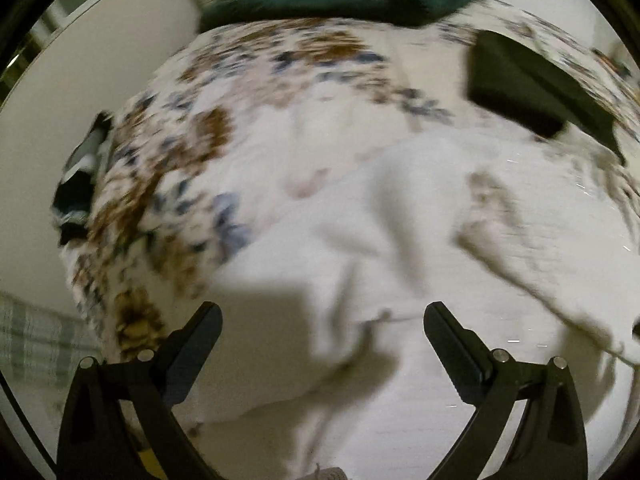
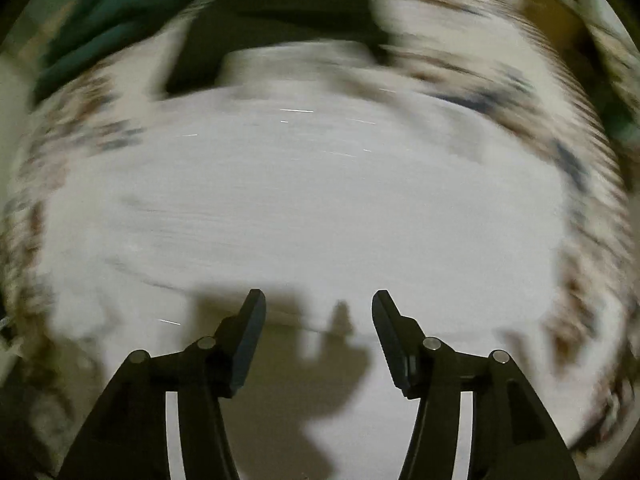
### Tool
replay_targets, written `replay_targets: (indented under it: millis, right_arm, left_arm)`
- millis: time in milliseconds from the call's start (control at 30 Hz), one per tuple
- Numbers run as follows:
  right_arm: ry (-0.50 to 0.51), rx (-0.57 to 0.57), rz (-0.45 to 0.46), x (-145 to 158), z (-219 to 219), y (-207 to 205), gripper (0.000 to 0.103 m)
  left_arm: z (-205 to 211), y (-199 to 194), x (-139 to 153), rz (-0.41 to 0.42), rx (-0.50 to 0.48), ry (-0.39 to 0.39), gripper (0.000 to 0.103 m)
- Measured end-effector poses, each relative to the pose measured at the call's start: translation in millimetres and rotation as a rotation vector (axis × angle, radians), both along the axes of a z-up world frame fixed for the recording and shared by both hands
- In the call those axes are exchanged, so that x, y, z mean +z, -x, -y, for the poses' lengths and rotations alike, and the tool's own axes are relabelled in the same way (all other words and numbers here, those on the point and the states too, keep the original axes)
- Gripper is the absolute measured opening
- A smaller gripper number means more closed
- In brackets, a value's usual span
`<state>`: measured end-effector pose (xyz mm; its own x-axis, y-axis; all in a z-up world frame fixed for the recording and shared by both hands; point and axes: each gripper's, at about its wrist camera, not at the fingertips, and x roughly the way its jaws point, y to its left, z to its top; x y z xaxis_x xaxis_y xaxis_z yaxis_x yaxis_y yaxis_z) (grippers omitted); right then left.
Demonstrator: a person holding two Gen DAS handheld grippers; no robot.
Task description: Fold small clothes
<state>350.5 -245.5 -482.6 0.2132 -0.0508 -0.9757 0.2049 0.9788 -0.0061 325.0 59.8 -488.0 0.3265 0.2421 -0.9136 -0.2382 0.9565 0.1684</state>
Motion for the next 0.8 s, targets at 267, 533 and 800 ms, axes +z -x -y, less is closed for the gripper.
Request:
replay_targets:
  millis: [267,533,800]
  right_arm:
    - [0.318,-0.107,-0.066,-56.9,132.1,60.3,0.061]
    - [0.148,-0.438,0.019,-56.5,214.0,79.5,0.061]
    - [0.045,-0.367,-0.007,-44.6,202.6,82.5,0.064]
  left_arm:
    - [107.7,-44.6,-24.4,-0.017,-0.167,0.036,0.103]
    - [154.7,-73.5,-46.9,-0.07,-0.25,-0.035,0.103]
    - [89.0,-44.9,-25.3,-0.135,-0.108,0.162,0.103]
